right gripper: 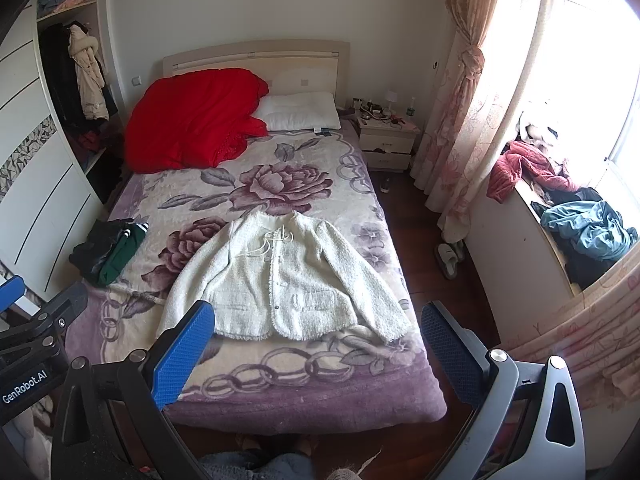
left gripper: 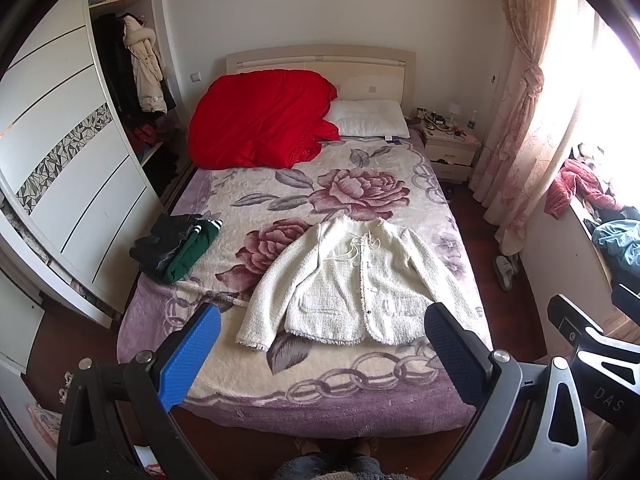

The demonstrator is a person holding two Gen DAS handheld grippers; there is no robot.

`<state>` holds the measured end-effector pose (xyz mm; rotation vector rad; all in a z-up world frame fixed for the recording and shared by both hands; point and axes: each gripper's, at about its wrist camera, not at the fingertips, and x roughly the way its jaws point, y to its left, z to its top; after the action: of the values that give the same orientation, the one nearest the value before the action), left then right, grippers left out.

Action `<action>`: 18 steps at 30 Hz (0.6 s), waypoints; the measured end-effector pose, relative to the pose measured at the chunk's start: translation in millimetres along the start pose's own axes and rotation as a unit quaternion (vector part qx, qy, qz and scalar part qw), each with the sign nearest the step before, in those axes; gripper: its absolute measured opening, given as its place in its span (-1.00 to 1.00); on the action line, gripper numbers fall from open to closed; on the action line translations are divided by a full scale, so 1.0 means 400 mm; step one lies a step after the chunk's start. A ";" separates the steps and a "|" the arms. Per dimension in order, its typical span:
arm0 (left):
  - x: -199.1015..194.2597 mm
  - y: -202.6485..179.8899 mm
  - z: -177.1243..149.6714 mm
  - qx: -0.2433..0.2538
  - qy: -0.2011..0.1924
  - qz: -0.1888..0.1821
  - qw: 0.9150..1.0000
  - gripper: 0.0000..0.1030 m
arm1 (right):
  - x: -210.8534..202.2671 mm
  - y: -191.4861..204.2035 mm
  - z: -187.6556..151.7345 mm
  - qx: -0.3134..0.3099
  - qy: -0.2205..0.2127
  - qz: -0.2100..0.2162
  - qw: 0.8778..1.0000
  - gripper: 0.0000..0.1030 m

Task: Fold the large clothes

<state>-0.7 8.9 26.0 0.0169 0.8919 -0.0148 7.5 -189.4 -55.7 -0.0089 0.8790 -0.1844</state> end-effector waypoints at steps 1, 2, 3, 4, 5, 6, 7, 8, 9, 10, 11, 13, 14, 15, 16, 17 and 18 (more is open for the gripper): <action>0.000 0.001 0.001 0.000 0.000 -0.001 1.000 1.00 | 0.000 0.001 0.000 -0.001 0.000 -0.001 1.000 1.00; 0.000 -0.002 -0.002 0.000 -0.001 -0.001 1.000 1.00 | 0.000 0.000 0.000 0.000 -0.001 -0.001 1.000 1.00; -0.001 -0.003 0.000 0.000 -0.002 -0.001 1.000 1.00 | -0.001 0.000 0.000 0.000 0.000 -0.001 1.000 1.00; -0.002 -0.003 -0.001 0.000 -0.003 -0.001 1.000 1.00 | -0.002 -0.001 0.000 -0.001 -0.001 -0.001 1.000 1.00; -0.003 -0.003 -0.004 0.000 -0.003 -0.002 1.000 1.00 | -0.003 -0.001 -0.001 0.000 -0.001 -0.001 1.000 1.00; -0.005 -0.002 -0.009 -0.001 -0.004 -0.002 1.000 1.00 | -0.003 0.000 -0.002 0.000 -0.002 -0.001 1.000 1.00; -0.006 -0.004 -0.007 -0.001 -0.003 -0.002 1.000 1.00 | -0.003 -0.001 -0.002 -0.001 -0.002 -0.001 1.000 1.00; -0.006 -0.005 -0.008 0.000 -0.004 -0.002 1.000 1.00 | -0.003 -0.001 -0.002 -0.001 -0.002 -0.001 1.000 1.00; -0.005 -0.003 -0.010 0.000 -0.004 -0.002 1.000 1.00 | -0.004 -0.002 -0.002 0.000 -0.002 -0.001 1.000 1.00; -0.006 -0.004 -0.008 0.000 -0.004 -0.003 1.000 1.00 | -0.004 -0.002 -0.001 0.000 -0.002 -0.001 1.000 1.00; -0.004 -0.007 -0.010 0.001 -0.004 -0.002 1.000 1.00 | -0.005 -0.002 -0.002 -0.001 -0.002 -0.001 1.000 1.00; -0.005 -0.006 -0.011 -0.001 -0.005 -0.003 1.000 1.00 | -0.005 -0.003 -0.003 0.000 -0.003 0.000 1.000 1.00; -0.005 -0.008 -0.011 0.000 -0.006 -0.002 1.000 1.00 | -0.005 -0.003 -0.004 -0.001 -0.003 0.000 1.000 1.00; -0.007 -0.013 -0.012 0.000 -0.006 -0.003 1.000 1.00 | -0.005 -0.003 -0.006 -0.001 -0.004 -0.001 1.000 1.00; -0.005 -0.015 -0.016 0.000 -0.006 -0.004 1.000 1.00 | -0.009 0.004 -0.006 -0.002 -0.004 -0.001 1.000 1.00; -0.005 -0.018 -0.016 0.000 -0.007 -0.003 1.000 1.00 | -0.014 0.010 -0.006 -0.002 -0.004 -0.001 1.000 1.00; -0.006 -0.017 -0.015 0.000 -0.006 -0.003 1.000 1.00 | -0.014 0.008 -0.007 -0.001 -0.004 -0.001 1.000 1.00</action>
<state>-7.0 2.3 24.0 0.0145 0.8790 -0.0215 2.4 -185.0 -53.7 -0.0129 0.8704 -0.1844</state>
